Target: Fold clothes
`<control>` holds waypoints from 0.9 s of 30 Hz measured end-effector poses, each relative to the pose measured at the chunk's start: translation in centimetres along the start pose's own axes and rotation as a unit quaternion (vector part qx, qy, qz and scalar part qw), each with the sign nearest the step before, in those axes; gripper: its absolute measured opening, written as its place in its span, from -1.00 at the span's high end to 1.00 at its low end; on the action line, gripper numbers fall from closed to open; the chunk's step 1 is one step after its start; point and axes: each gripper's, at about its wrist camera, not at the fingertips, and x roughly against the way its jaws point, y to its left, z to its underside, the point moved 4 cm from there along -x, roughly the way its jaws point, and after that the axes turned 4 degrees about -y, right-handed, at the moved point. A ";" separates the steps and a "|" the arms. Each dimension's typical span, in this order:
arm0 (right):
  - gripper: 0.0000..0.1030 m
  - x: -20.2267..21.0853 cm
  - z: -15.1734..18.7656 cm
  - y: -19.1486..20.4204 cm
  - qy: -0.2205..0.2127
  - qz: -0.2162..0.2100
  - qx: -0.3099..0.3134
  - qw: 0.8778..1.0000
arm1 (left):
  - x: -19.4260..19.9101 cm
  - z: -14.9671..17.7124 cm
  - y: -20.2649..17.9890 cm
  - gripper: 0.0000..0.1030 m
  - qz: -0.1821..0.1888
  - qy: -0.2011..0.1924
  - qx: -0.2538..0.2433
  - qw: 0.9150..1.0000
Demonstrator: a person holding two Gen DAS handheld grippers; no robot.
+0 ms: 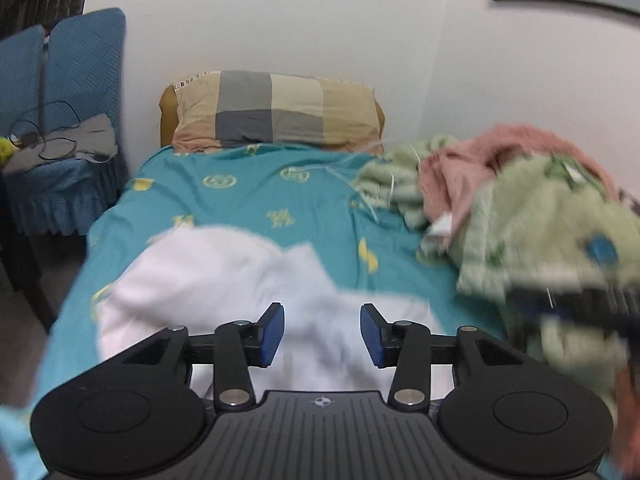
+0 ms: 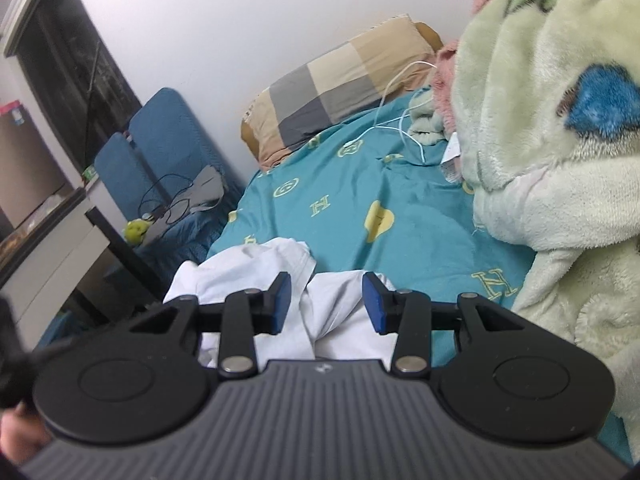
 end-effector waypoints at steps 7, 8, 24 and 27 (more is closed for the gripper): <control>0.16 1.4 1.5 0.7 0.045 0.018 0.021 0.999 | 3.9 7.9 -2.5 0.02 0.020 0.063 -0.082 0.994; 0.16 1.8 1.8 0.7 0.052 0.021 0.019 0.998 | 3.6 8.8 -2.9 0.02 0.024 0.069 -0.095 0.993; 0.16 0.0 5.6 1.3 0.119 0.014 0.065 0.991 | -1.1 9.7 -3.7 0.82 -0.036 0.074 -0.173 0.981; 0.16 -0.4 5.8 1.5 0.119 0.011 0.079 0.990 | 0.0 7.9 -3.6 0.86 -0.030 0.047 -0.150 0.987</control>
